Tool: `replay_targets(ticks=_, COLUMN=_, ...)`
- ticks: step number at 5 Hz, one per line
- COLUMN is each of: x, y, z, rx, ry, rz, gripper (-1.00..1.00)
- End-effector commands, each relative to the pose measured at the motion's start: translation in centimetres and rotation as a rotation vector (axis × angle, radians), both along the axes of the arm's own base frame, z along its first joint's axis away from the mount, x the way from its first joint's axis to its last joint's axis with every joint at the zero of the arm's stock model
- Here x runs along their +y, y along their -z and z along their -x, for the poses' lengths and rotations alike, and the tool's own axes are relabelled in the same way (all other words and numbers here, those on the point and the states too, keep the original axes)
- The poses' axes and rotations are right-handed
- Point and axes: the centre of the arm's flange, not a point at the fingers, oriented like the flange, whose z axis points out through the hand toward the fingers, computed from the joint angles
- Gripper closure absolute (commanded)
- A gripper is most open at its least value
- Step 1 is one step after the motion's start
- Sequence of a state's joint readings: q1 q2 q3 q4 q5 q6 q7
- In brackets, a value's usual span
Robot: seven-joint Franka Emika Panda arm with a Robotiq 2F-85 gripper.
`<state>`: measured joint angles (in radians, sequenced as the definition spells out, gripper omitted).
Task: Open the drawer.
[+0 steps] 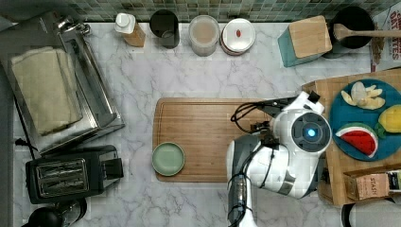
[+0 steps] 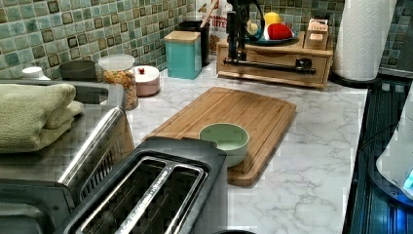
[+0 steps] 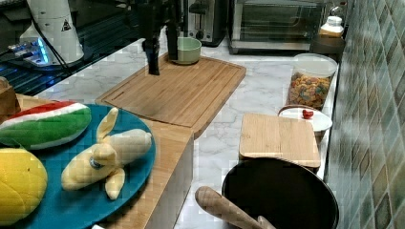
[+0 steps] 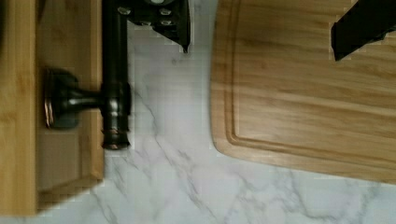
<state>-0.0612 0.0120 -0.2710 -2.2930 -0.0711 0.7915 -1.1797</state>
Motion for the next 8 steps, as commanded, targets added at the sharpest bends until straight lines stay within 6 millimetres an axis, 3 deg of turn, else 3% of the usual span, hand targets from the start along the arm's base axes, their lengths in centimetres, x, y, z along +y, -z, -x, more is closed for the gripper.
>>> replay_targets(ticks=1, x=-2.6, y=1.3, z=2.2, rx=-0.060, ry=-0.065, rz=0.168, gripper=-1.00)
replay_targets(ticks=2, x=-1.8, y=2.1, z=2.6, rx=-0.027, ry=-0.006, rz=0.219, gripper=-1.00)
replay_targets(ticks=3, x=-3.0, y=2.1, z=2.8, rx=0.008, ry=0.097, rz=0.281, gripper=-1.00)
replay_targets(ticks=5, x=-8.1, y=3.1, z=3.3, rx=-0.001, ry=0.059, rz=0.232, gripper=-1.00)
replay_targets(ticks=6, x=-8.3, y=5.0, z=3.7, rx=0.019, ry=0.097, rz=0.173, gripper=-1.00)
replay_targets(ticks=8, x=-5.9, y=7.9, z=5.6, rx=-0.022, ry=0.203, rz=0.227, gripper=-1.00)
